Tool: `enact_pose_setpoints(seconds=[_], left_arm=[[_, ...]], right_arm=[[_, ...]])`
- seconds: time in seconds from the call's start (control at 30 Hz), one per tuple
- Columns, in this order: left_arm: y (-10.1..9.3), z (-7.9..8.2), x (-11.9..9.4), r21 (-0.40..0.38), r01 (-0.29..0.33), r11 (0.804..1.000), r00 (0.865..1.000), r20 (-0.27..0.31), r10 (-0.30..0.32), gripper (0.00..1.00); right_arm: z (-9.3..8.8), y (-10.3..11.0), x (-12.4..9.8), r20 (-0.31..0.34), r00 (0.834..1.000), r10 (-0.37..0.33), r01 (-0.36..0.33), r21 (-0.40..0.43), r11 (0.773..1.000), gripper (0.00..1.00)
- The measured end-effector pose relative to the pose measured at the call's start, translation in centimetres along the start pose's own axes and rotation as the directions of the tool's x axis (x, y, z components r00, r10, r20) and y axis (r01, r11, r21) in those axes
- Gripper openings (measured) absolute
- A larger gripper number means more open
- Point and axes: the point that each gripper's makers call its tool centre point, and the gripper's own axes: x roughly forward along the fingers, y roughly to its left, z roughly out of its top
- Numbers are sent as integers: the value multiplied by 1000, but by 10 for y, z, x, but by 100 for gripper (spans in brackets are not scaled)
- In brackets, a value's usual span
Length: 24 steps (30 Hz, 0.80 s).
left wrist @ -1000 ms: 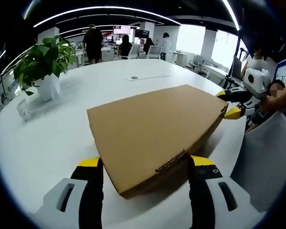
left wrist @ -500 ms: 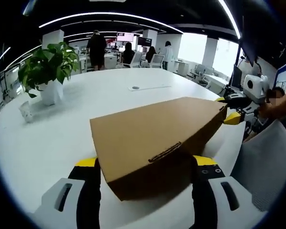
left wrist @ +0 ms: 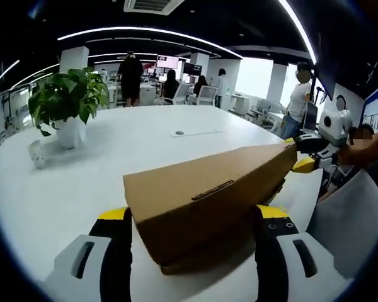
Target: Operate the shoe box by opening the lid, removing the specified soft item, and placing it in the target area until the item is outside and the box remains undamaged.
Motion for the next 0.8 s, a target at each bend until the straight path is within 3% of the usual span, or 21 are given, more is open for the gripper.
enact_pose_setpoints(seconds=[0.37, 0.47, 0.5, 0.53, 0.8], left_arm=[[3, 36, -4, -2, 12, 1000, 995, 95, -12, 82], [4, 42, -3, 11, 11, 1000, 995, 101, -12, 80], [11, 42, -3, 77, -27, 997, 996, 82, 21, 77], [12, 41, -2, 85, -27, 996, 997, 76, 21, 76], [16, 56, 2, 78, -18, 997, 996, 89, 11, 74]], right_arm=[[19, -13, 1, 44, 999, -24, 24, -5, 1000, 44], [23, -16, 1, 54, 998, -30, 30, -10, 999, 43], [27, -18, 1, 63, 997, -33, 34, -15, 999, 43], [28, -19, 2, 60, 998, -32, 33, -10, 999, 43], [39, -28, 5, 75, 996, -41, 43, -21, 999, 43]])
